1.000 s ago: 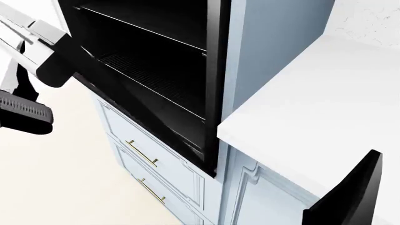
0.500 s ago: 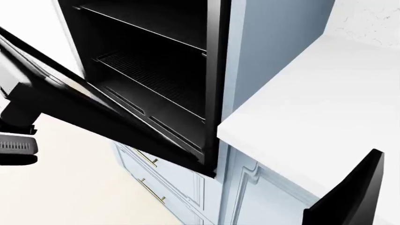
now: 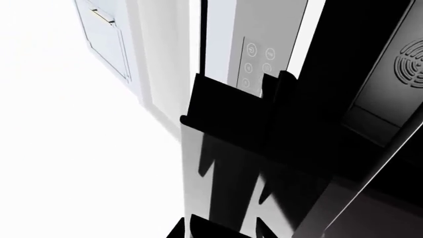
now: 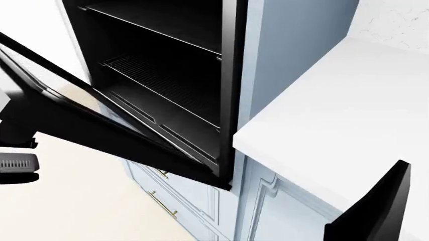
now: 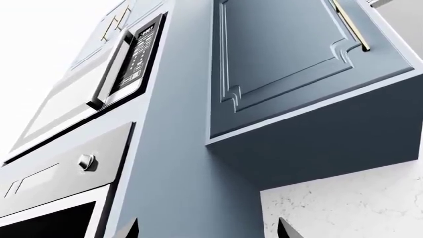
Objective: Open the oven door
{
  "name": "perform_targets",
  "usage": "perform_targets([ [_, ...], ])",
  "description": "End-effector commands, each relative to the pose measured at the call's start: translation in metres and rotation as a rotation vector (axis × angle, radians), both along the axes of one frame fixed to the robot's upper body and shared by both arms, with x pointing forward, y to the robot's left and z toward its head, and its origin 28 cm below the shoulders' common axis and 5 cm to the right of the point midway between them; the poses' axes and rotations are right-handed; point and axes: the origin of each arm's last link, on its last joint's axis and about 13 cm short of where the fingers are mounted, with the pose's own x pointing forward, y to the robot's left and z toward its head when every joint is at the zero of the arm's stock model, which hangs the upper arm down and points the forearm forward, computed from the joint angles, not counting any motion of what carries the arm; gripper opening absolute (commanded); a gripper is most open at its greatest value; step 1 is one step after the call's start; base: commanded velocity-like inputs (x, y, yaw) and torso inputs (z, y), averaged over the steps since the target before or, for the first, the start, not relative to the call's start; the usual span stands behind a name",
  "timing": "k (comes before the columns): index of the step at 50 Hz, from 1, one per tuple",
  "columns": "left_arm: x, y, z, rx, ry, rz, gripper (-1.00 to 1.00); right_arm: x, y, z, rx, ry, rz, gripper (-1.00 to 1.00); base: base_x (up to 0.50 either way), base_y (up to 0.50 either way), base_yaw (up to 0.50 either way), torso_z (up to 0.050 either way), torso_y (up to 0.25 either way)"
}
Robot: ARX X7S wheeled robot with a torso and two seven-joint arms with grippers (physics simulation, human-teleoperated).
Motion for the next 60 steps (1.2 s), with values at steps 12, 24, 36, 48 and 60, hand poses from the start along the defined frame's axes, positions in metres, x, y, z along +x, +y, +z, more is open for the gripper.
perform_targets([
  [12,-0.007,0.008,0.000,0.000,-0.024,0.019,-1.00,-0.001,0.000,0.000,-0.001,-0.002,0.005,1.00,0.00,0.00,0.00,0.000,0.000],
  [24,-0.023,0.018,-0.018,0.015,-0.011,0.056,-1.00,0.000,0.000,0.001,0.002,-0.002,0.006,1.00,0.00,0.00,0.00,0.000,0.000],
  [36,-0.038,0.031,-0.027,-0.008,0.007,0.088,-1.00,0.000,0.000,0.001,0.004,-0.004,0.009,1.00,0.00,0.00,0.00,0.000,0.000],
  [48,-0.057,0.040,-0.044,-0.001,0.041,0.117,-1.00,-0.001,0.000,0.001,0.003,-0.006,0.013,1.00,0.00,0.00,0.00,0.000,0.000],
  [60,-0.063,0.044,-0.058,-0.014,0.065,0.137,-1.00,0.000,0.000,0.001,0.001,-0.004,0.014,1.00,0.00,0.00,0.00,0.000,0.000],
])
